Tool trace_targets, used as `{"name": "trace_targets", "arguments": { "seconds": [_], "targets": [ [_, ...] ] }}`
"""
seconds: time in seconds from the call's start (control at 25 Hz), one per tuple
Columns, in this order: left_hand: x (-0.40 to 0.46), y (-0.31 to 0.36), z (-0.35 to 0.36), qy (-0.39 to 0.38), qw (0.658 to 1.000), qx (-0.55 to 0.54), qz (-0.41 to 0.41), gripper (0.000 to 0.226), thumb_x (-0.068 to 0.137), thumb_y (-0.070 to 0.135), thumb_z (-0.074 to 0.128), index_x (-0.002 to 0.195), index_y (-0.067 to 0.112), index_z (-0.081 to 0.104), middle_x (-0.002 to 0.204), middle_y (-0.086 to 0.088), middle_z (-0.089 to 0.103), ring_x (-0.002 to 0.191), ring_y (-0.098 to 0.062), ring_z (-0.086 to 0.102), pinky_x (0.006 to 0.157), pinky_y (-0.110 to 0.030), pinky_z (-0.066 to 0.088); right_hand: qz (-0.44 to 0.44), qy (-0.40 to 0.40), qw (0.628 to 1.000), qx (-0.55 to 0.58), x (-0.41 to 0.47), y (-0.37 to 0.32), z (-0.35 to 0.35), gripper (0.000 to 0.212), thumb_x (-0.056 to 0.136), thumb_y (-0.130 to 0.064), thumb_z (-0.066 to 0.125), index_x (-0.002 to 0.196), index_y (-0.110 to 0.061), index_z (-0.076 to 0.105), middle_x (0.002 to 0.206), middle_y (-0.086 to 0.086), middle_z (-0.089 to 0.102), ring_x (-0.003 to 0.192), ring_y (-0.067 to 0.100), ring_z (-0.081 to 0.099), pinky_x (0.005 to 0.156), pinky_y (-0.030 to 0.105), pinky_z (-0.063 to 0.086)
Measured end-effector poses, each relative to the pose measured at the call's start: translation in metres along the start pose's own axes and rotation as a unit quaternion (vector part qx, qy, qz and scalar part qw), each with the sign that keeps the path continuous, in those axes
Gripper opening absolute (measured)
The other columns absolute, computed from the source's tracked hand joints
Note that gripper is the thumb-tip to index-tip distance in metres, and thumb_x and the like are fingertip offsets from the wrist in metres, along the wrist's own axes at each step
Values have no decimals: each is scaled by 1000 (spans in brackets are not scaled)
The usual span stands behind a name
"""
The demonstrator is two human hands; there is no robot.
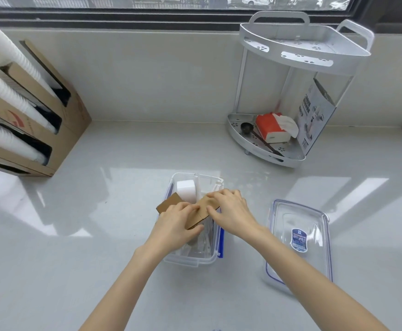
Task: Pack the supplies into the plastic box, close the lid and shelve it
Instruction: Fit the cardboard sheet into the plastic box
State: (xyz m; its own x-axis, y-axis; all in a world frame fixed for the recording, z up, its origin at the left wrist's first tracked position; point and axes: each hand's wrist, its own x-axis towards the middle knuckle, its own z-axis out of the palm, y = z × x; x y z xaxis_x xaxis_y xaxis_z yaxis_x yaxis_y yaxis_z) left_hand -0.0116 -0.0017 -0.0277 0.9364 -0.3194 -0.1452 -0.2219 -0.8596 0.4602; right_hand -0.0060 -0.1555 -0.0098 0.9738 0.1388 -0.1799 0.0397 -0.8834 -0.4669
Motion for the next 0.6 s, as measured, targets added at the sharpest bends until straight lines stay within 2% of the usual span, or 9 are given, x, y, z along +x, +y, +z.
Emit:
{"name": "trace_targets", "arguments": {
  "seconds": [0.08,0.16,0.28,0.36,0.44,0.52,0.6],
  "targets": [
    [-1,0,1,12,1000,-7,16,42,88,34,47,130,29,45,131,1,52,119,-21,48,96,-37,41,3,-1,1000,3,1,-1,-1,39,92,-28,40,130,-18,46,131,9,51,122,31,35,101,39,30],
    [-5,1,-4,36,997,-58,22,36,92,28,42,127,31,49,124,3,59,113,-21,53,91,-39,45,13,6,1000,27,3,-4,-3,37,94,-32,36,126,-19,50,128,9,53,121,31,37,100,40,31],
    [-11,0,-16,101,987,-125,11,31,93,21,41,118,26,58,104,2,66,97,-22,60,82,-39,49,7,41,994,100,11,-10,-8,35,96,-31,31,117,-16,55,118,11,59,116,31,47,99,43,36],
    [-16,-4,-26,156,975,-155,-7,27,92,18,43,112,18,62,91,-1,66,85,-25,60,75,-34,47,-4,56,986,159,14,-16,-11,35,97,-27,31,124,-13,48,116,10,61,112,28,52,99,43,40],
    [-21,-14,-35,202,962,-181,-37,24,92,17,44,107,12,63,83,0,63,78,-26,56,68,-24,43,-12,52,980,191,18,-25,-11,39,97,-25,35,133,-12,39,112,8,63,101,22,54,97,41,43],
    [-25,-23,-42,232,951,-193,-60,23,92,16,44,103,11,63,77,2,62,71,-22,54,63,-12,39,-33,58,982,179,22,-30,-9,36,94,-20,41,130,-13,44,111,7,63,90,16,52,94,39,46],
    [-29,-31,-47,257,941,-203,-83,22,92,16,43,98,10,63,68,7,59,63,-16,52,58,-10,37,-64,42,986,150,27,-39,-3,33,91,-16,44,123,-14,52,116,7,61,86,14,53,92,35,46]
  ]
}}
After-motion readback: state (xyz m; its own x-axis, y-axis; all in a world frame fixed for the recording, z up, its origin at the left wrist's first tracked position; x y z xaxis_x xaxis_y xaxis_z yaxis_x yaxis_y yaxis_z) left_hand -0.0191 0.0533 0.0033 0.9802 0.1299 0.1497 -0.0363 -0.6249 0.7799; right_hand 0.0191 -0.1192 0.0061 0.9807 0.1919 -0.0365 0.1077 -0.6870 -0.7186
